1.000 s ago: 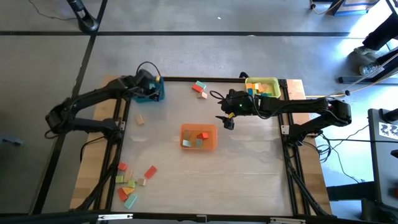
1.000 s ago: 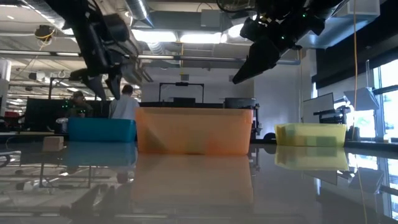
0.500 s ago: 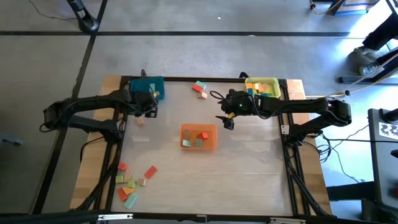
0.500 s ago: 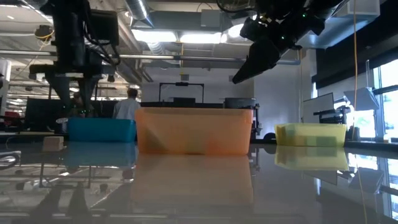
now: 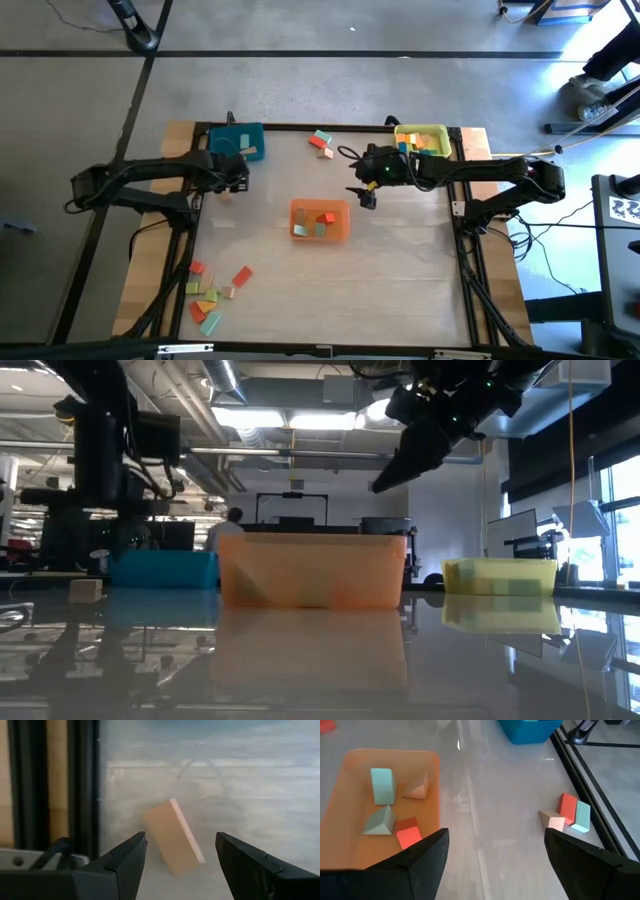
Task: Sort blocks by size
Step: Put the brown rectangular block into the blue bin
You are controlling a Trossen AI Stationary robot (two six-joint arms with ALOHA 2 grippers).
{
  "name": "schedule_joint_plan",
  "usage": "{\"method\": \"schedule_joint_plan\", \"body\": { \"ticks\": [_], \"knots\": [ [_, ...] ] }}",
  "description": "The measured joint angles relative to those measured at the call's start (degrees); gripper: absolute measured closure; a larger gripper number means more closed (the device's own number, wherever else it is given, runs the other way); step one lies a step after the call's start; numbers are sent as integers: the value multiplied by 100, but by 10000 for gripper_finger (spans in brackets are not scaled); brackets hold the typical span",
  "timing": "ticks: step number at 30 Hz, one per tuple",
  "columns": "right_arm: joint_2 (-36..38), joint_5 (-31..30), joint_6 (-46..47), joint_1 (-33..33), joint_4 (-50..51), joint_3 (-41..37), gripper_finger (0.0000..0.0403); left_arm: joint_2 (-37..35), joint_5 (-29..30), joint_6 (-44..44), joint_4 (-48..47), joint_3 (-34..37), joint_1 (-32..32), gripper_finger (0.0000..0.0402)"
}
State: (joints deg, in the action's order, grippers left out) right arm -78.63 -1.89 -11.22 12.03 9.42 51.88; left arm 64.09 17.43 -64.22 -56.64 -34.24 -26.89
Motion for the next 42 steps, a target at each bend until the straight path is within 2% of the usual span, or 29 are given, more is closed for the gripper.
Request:
{"method": "schedule_joint_plan", "body": {
  "ticks": [6, 14, 24, 28, 38, 42],
  "knots": [
    [-2, 0, 0, 0, -8, 0, 77, 336, -202, 164, 103, 255, -383, 176],
    [-2, 0, -2, 0, -165, 0, 77, 709, -480, 662, 1240, 464, -570, 176],
    [-2, -2, -70, 0, -178, 0, 77, 805, -545, 1248, 1270, 487, -643, 182],
    [-2, -2, -70, 0, -180, 0, 77, 807, -591, 1510, 1299, 487, -638, 219],
    [-2, 0, -68, 0, -200, 0, 77, 811, -653, 1932, 1380, 487, -634, 355],
    [-2, -2, -68, 0, -201, 0, 77, 831, -647, 2234, 1358, 323, -636, 362]
  ]
}}
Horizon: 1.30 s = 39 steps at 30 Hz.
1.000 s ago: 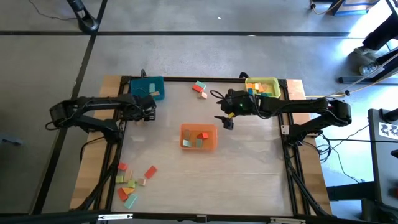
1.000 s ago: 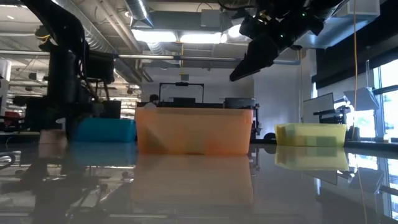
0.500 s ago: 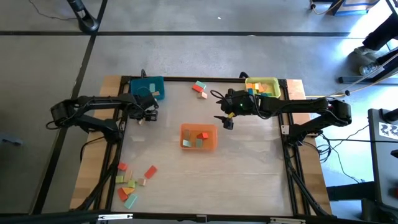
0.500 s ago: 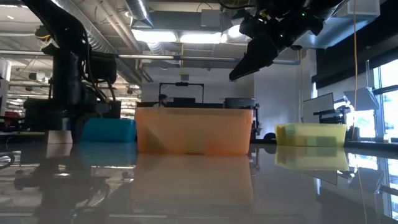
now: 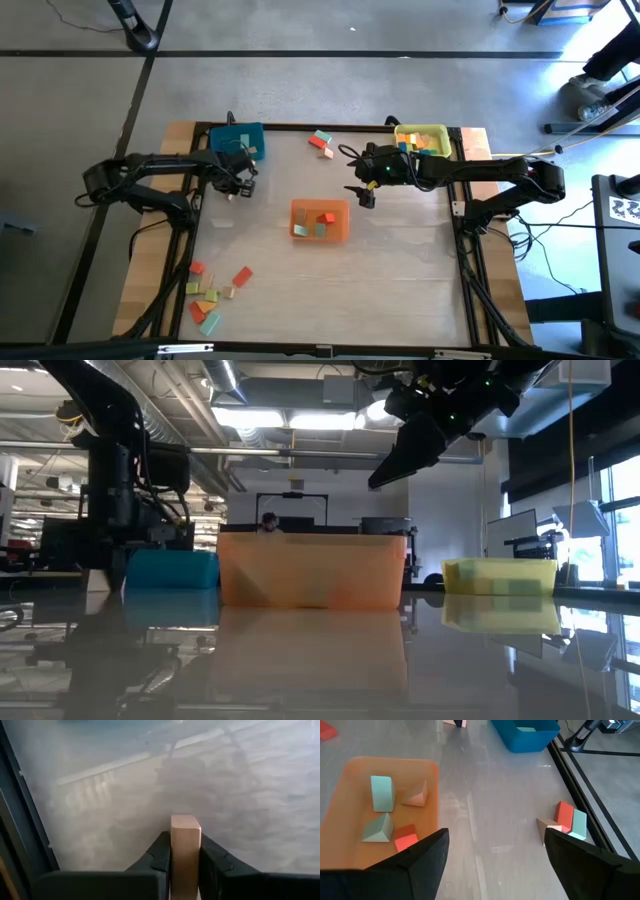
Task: Sort blocks by size
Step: Put the brown rectangular block into the blue bin
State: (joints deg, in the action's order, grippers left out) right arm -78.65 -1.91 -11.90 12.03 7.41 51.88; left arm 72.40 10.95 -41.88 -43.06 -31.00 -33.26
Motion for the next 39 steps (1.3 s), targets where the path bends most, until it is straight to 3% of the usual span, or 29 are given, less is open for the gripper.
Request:
{"method": "schedule_joint_plan", "body": {
  "ticks": [12, 16, 19, 29, 34, 39],
  "knots": [
    [0, -2, 96, 0, -25, 0, 77, -6, 65, 1030, -125, -1668, 117, 350],
    [1, -2, 149, 0, -40, 0, 77, -10, 632, 1540, 78, -2130, -87, 355],
    [2, -2, 173, 0, -43, 0, 77, -13, 979, 1981, 442, -2183, -332, 350],
    [0, -117, 418, 7, -38, 0, 77, 365, 1028, 2457, 673, -2183, -1262, 349],
    [0, -541, 659, 95, -37, 0, 77, 704, 1028, 2649, 882, -2183, -1505, 329],
    [0, -358, 702, 114, -34, 0, 77, 1005, 1027, 2743, 928, -2183, -1673, 302]
  ]
}}
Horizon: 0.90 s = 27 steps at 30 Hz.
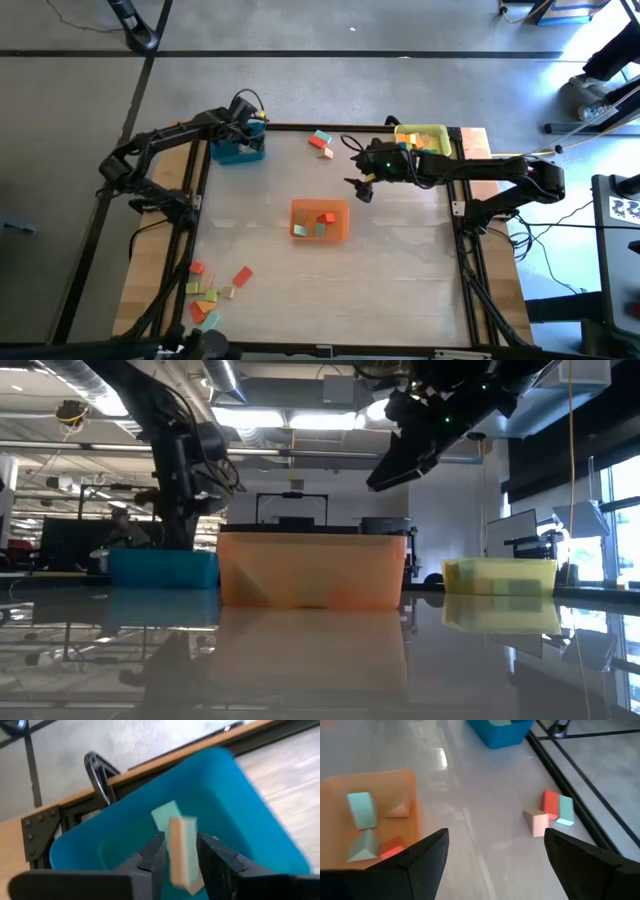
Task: Sort blocks by size
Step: Put the brown rectangular block into the blue bin, then put the brown triangular block into the orange bin
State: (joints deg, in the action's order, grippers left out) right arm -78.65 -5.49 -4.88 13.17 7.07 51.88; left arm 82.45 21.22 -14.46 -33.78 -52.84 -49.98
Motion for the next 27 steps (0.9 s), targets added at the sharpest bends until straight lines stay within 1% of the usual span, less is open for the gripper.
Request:
{"method": "schedule_joint_plan", "body": {
  "ticks": [4, 8, 12, 15, 17, 21, 27],
  "knots": [
    [-45, -24, -5, -3, -10, 4, 77, 79, -5, -2, -161, 0, -49, 270],
    [-208, -139, -10, -3, -11, 7, 77, -106, -79, -130, -297, 0, 17, 244],
    [-536, -173, -113, -2, -165, 7, 77, -502, -172, -141, -355, 0, 323, 239],
    [-892, -454, -125, 31, -573, 7, 77, -846, -177, -112, -258, -4, 640, 242],
    [-1110, -430, -155, 136, -897, 7, 77, -1040, -178, -80, -272, -4, 861, 245],
    [-1491, 13, -109, 496, -1319, 9, 77, -1308, -175, -145, -303, -4, 1233, 246],
    [-2039, 753, -315, 1157, -1910, 11, 77, -1411, -178, -34, -283, -4, 1664, 246]
  ]
}}
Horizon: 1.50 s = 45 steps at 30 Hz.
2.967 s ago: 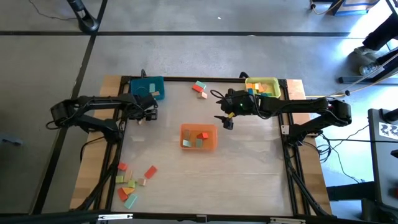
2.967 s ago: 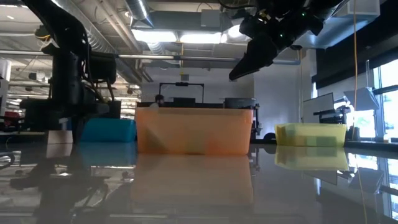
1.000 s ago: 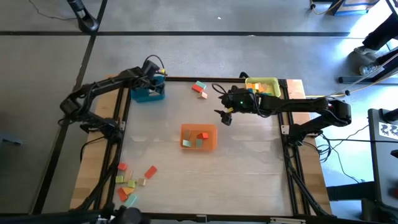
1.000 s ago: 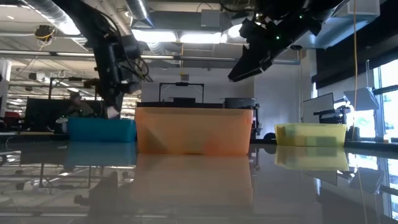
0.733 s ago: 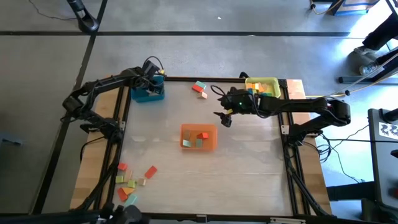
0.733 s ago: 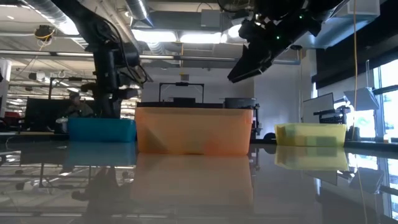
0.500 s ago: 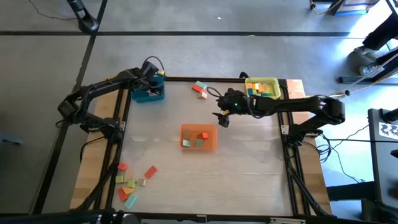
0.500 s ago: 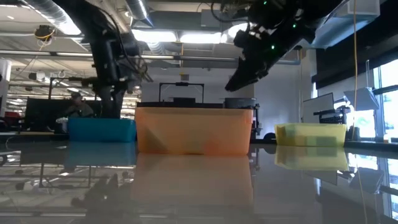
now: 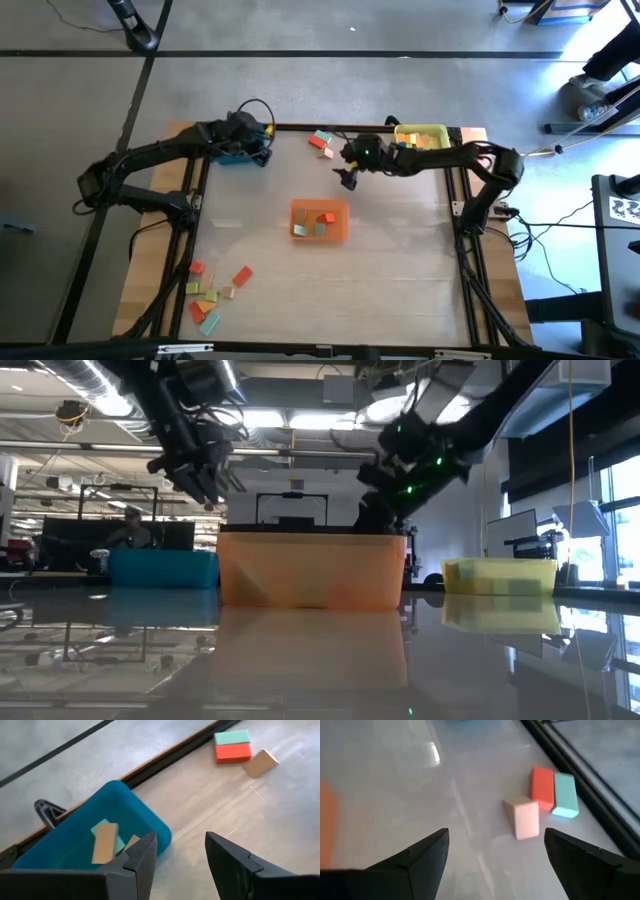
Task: Sort blocks by size
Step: Put the brown triangular block into the orange bin
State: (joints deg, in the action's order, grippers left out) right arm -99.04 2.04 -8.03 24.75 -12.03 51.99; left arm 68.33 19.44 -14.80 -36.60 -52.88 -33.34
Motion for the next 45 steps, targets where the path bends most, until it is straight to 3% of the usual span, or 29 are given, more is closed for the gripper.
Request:
{"method": "schedule_joint_plan", "body": {
  "ticks": [10, 20, 27, 31, 40, 45],
  "knots": [
    [-1210, 1198, -256, 770, 162, 1007, 77, 2, 4, 17, 0, 0, 272, 247],
    [-2081, 965, -867, 807, 1638, 2487, 77, 2, 4, -20, 3, 0, 310, 247],
    [-2401, 947, -920, 793, 2107, 2882, 82, 2, 5, -42, 3, 0, 310, 247],
    [-2392, 954, -921, 792, 2131, 2890, 115, 5, 6, -42, 5, 0, 310, 247],
    [-2394, 1071, -1380, 746, 2095, 2890, 230, 5, 6, -22, 22, 0, 310, 247],
    [-2392, 1211, -1494, 746, 2152, 2890, 269, 5, 6, -20, 118, 0, 310, 247]
  ]
}}
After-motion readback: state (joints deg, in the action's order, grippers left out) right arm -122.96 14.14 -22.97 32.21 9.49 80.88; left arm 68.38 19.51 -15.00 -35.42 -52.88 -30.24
